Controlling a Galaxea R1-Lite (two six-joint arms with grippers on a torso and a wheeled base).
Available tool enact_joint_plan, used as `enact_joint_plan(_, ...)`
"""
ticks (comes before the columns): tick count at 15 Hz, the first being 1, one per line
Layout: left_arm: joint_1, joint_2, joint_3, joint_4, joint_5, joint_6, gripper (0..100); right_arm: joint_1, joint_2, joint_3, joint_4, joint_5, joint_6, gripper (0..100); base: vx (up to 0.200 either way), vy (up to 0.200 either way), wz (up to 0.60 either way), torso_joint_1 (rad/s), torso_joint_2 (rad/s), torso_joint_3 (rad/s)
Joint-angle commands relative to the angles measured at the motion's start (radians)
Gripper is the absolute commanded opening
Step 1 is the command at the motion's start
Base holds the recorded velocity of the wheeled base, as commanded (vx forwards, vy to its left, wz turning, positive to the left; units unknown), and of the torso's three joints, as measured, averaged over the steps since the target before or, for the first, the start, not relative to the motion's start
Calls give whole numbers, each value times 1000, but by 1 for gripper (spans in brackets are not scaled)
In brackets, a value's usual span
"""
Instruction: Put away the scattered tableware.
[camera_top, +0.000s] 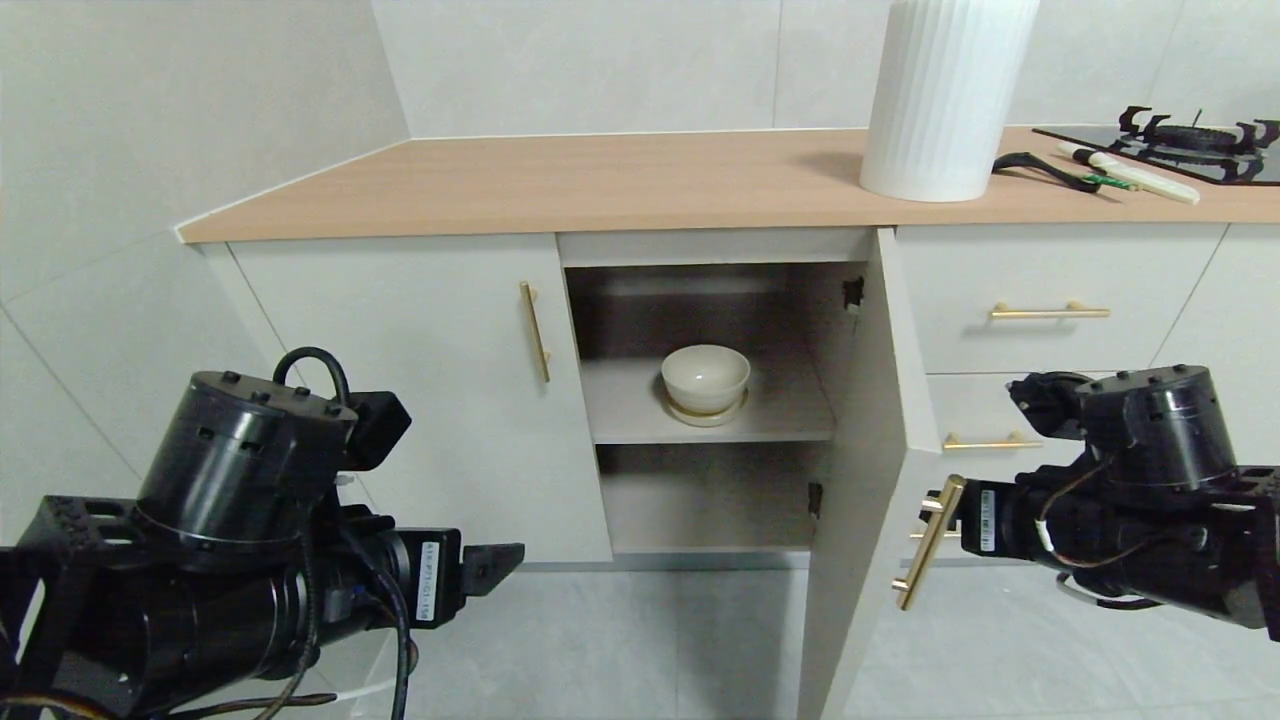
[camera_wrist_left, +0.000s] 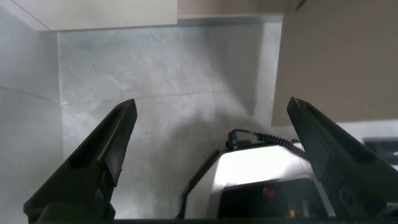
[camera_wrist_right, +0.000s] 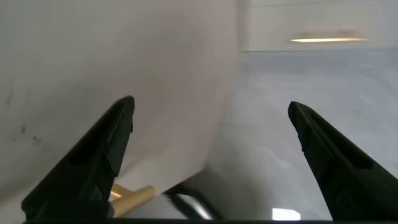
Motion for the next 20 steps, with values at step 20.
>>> enact_joint_plan(20,-3,-25,23,-4,1,64,100,-11,464,-128,-546,73,158,100,0,0,0,0,0,0)
